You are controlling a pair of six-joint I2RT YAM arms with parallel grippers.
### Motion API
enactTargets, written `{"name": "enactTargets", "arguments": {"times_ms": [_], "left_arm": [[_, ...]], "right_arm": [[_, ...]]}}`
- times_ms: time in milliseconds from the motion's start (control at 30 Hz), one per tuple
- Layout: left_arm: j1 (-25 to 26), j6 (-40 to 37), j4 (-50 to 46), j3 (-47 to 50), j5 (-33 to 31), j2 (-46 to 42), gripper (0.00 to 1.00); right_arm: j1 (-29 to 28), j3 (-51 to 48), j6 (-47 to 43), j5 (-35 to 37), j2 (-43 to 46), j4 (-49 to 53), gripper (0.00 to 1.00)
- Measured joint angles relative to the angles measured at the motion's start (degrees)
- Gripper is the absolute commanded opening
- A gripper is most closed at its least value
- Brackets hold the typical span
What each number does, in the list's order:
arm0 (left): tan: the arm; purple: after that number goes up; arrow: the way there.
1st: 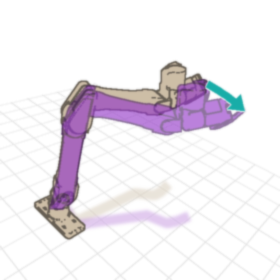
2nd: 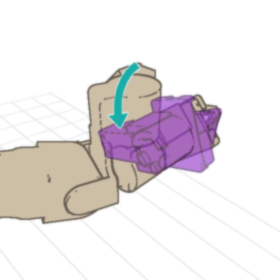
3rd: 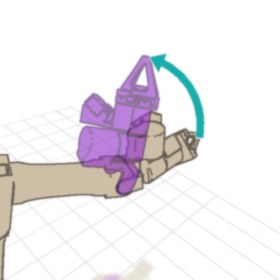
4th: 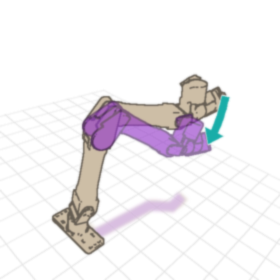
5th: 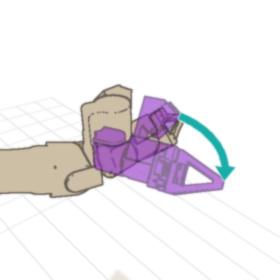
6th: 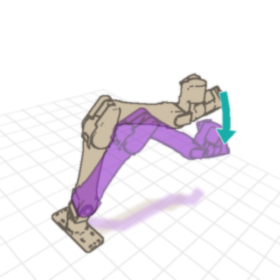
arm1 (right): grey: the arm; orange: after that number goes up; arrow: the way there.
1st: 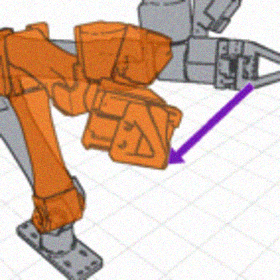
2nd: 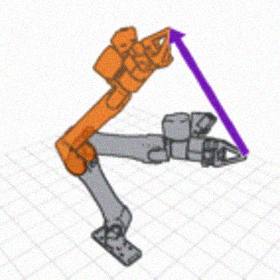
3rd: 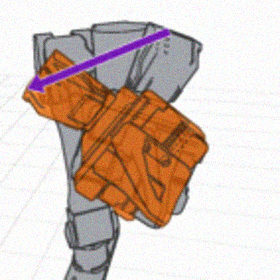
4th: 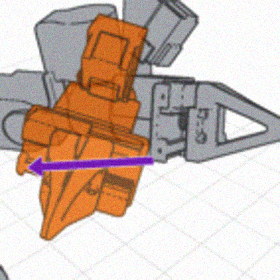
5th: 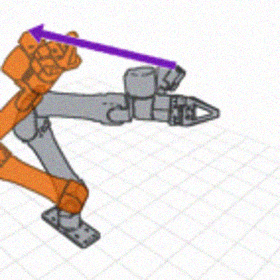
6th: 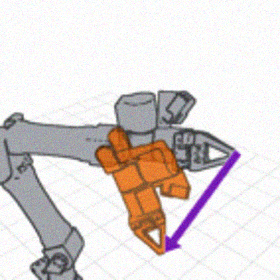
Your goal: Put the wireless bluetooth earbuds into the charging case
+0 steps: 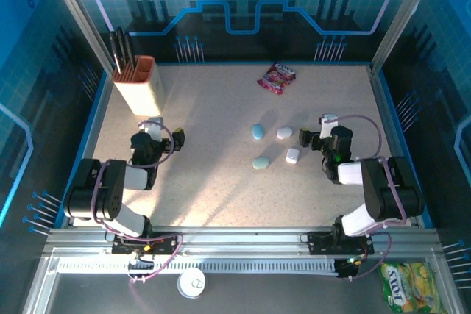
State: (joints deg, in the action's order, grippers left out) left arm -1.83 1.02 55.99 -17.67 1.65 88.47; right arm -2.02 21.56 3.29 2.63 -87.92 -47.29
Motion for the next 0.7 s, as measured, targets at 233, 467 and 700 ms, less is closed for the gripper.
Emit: {"name": "enactTargets", "arguments": {"times_ms": [233, 467, 700], "left_arm": [[0.0, 0.4, -0.8, -2.5, -0.5, 0.2, 0.99], [0.0, 0.4, -2.0, -2.7, -0.3, 0.2, 0.99], [0.0, 0.3, -2.3, -2.9, -0.3, 0.2, 0.99]], "right_arm": [[0.2, 0.0, -0.5, -0.4, -0.1, -2.3, 1.0], [0.2, 0.0, -0.8, -0.3, -0.1, -2.6, 1.0], [0.2, 0.0, -0.8, -0.3, -0.1, -2.6, 1.0]]}}
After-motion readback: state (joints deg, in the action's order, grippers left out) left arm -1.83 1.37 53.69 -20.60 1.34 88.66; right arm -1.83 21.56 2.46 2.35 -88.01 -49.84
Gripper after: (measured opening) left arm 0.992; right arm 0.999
